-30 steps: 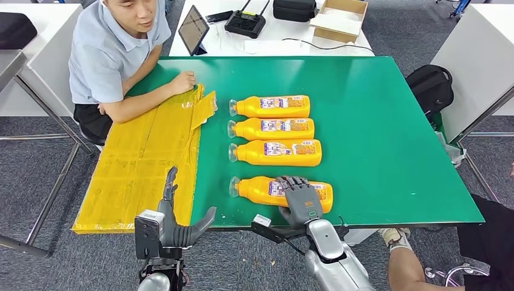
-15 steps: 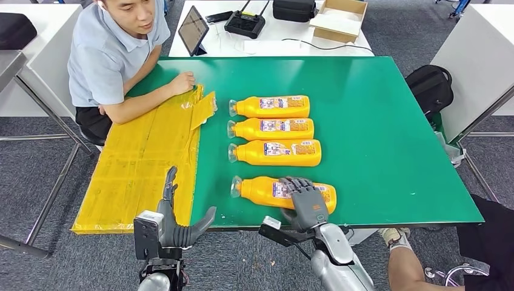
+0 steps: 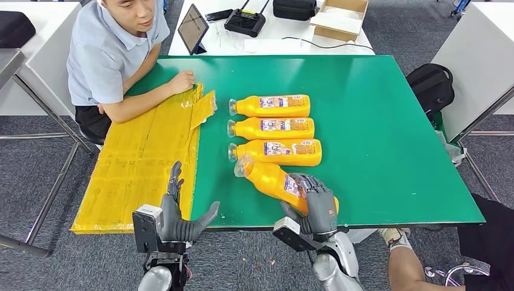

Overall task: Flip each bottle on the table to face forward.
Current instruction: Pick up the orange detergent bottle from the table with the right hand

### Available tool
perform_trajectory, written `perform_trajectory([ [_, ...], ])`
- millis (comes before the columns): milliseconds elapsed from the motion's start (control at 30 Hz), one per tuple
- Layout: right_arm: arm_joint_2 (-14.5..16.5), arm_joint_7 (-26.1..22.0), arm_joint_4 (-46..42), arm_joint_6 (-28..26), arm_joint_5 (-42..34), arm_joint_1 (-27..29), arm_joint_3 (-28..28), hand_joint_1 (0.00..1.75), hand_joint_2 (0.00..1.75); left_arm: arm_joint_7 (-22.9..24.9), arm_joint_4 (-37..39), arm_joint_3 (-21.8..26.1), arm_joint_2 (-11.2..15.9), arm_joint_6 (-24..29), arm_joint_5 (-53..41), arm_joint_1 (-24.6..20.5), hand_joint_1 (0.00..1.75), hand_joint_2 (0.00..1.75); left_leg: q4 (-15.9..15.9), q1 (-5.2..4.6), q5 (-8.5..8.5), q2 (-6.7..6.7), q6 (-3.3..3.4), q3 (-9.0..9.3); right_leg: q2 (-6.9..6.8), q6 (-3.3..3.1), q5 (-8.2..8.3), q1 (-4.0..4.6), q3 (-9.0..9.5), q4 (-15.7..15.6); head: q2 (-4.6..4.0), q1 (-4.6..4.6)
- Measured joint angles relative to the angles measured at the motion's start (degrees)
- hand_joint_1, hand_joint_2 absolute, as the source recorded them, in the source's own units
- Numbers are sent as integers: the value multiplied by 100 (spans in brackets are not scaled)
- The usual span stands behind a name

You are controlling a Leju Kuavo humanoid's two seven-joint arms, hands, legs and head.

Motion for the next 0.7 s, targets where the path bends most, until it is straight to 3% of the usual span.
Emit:
perform_trajectory([
  [400, 63, -209, -251, -132, -223, 49, -132, 165, 175, 74, 43, -50, 0, -100, 118, -70, 0, 175, 0, 0, 0, 0, 0, -5, 0, 0, 0, 0, -5, 0, 0, 1],
  [600, 124, -490, -431, -316, -599, 58, -235, 168, 175, 828, 166, -178, 7, -1261, 1329, -66, 0, 175, 0, 0, -1, 0, 0, -6, 0, 0, 0, 0, -5, 0, 0, 1],
  [700, 141, -561, -491, -358, -675, 61, -266, 167, 175, 930, 272, -269, 22, -1454, 1571, -57, 0, 175, 0, 0, -1, 0, 0, -7, 0, 0, 0, 0, -6, 0, 0, 0],
])
